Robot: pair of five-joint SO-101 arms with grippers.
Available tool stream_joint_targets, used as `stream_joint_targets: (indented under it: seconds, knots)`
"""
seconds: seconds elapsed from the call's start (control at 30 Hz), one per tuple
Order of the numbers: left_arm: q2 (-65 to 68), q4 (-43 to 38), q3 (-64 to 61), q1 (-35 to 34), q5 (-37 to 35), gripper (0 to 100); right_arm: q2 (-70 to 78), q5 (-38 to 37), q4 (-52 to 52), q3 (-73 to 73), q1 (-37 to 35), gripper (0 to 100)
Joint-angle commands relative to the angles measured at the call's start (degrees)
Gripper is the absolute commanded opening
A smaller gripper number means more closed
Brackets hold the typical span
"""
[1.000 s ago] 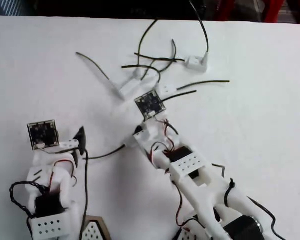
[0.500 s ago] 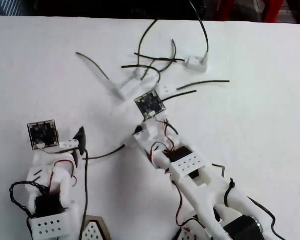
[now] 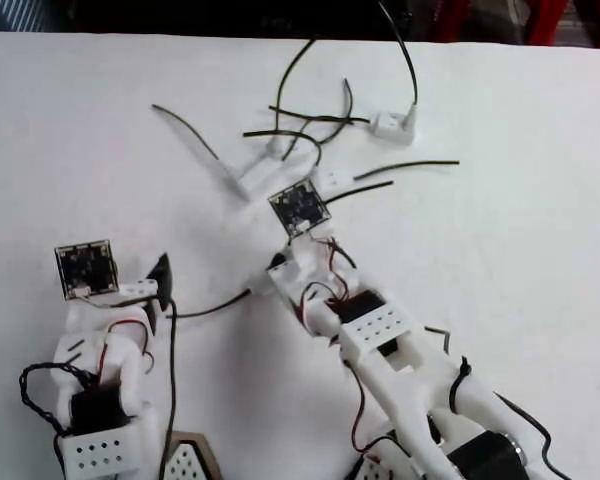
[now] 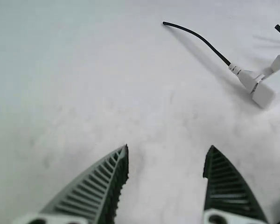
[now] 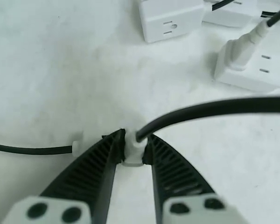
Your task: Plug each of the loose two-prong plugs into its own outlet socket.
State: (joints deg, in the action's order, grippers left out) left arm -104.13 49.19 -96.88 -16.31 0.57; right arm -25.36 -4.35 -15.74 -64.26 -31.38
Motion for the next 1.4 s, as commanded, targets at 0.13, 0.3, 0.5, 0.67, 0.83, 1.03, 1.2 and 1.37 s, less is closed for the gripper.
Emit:
stream_joint_targets:
  seconds: [0.13,0.3,0.5,0.67,0.83,1.03,1.2,1.37]
  knots:
    - [-0.48,0.09,0.18,-0.48,0.44,26,-0.04,-0.18,0.75,1.49,1.45,1.7]
    - [-0.48,0.09,0.18,-0.48,0.44,26,1.19,-0.18,0.84,1.58,1.27,1.7]
    - [-0.48,0.09,0.18,-0.48,0.44,26,6.9,-0.18,2.86,3.43,-0.75,1.7]
    - [-0.48,0.18,0.18,-0.48,0.44,26,6.9,-0.26,1.71,3.43,-0.4,1.7]
    - [-0.48,0.18,0.18,-0.48,0.44,26,5.67,-2.64,-1.8,3.6,-0.48,1.7]
    - [-0.48,0.18,0.18,-0.48,0.44,26,1.1,-2.9,-6.99,3.6,-0.57,1.7]
    - [-0.48,0.09,0.18,-0.48,0.44,26,1.89,-3.25,-7.16,3.78,-0.92,1.7]
    - [-0.48,0.0,0.18,-0.48,0.44,26,4.18,-2.9,-7.52,8.09,-0.48,1.7]
